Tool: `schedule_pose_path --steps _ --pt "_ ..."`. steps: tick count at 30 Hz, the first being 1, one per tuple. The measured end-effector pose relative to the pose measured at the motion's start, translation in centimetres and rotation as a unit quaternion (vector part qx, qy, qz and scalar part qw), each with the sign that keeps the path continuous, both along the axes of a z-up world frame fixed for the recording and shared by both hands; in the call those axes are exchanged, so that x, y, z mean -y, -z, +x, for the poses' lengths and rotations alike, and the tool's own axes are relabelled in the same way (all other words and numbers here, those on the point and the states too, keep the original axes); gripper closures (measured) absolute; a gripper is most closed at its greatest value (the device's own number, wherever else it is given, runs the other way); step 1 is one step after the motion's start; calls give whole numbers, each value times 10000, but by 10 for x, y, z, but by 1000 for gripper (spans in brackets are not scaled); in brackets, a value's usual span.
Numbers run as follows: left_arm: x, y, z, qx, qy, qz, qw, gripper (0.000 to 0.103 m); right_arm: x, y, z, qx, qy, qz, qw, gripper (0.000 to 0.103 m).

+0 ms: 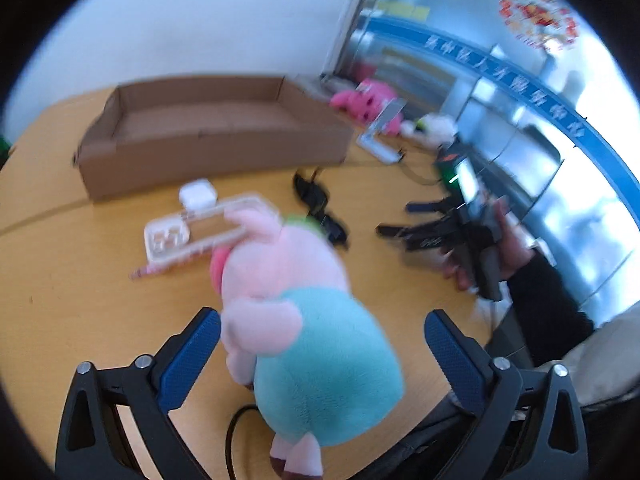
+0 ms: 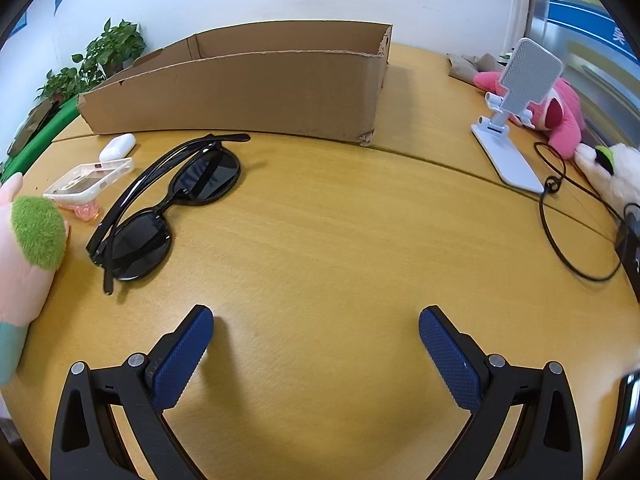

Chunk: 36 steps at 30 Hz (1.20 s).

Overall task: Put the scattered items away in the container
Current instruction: 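Grasp the pig plush with the left tool while the right tool grasps it too, then lift and carry the plush with both tools over the cardboard box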

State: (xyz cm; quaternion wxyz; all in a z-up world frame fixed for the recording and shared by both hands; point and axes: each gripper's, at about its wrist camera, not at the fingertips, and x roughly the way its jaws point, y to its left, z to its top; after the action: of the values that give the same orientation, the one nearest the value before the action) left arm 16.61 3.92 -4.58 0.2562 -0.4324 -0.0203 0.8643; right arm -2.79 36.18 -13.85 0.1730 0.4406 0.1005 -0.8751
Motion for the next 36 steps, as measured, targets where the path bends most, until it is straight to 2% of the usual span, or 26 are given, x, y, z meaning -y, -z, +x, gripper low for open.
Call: schedule_pose_path --steps 1,3,9,13,16,19,22,24,26,29,31,33,34,36 --pt "-1 10 -4 151 -133 -66 9998 19 1 0 4 -2 -4 0 10000 0" --pt "4 19 -7 370 -241 213 9988 20 4 0 10 -1 8 2 10000 0" --pt "1 21 -8 296 -266 116 9991 20 8 0 22 16 546 6 9985 0" --pt "4 19 -7 294 -282 170 9990 20 16 -2 29 227 773 -55 9967 0" --pt "6 21 -6 276 -294 196 9990 20 30 -17 44 275 605 -495 9966 0" --pt "6 22 -7 284 -313 223 9989 20 55 -48 62 4 272 -829 9962 0" --pt "6 26 -8 319 -312 282 9986 17 78 -79 77 -139 -72 -1471 9890 0" --pt "8 30 -9 369 -320 356 9982 15 92 -89 81 -63 -263 -1837 9826 0" --pt "10 32 -9 381 -327 420 9979 15 113 -87 83 146 -432 -1984 9791 0" --pt "10 32 -7 333 -326 425 9980 15 145 -66 82 539 -578 -1758 9812 0" --pt "11 34 -6 337 -369 397 9980 15 164 -45 81 864 -554 -1638 9811 5" --pt "17 38 -7 387 -434 551 9968 15 166 -35 78 1063 -411 -1898 9752 6" --pt "21 39 -7 429 -454 653 9959 16 167 -31 76 1200 -394 -2029 9710 10" --pt "25 40 -8 468 -464 766 9949 19 170 -28 75 1223 -388 -2064 9700 12"
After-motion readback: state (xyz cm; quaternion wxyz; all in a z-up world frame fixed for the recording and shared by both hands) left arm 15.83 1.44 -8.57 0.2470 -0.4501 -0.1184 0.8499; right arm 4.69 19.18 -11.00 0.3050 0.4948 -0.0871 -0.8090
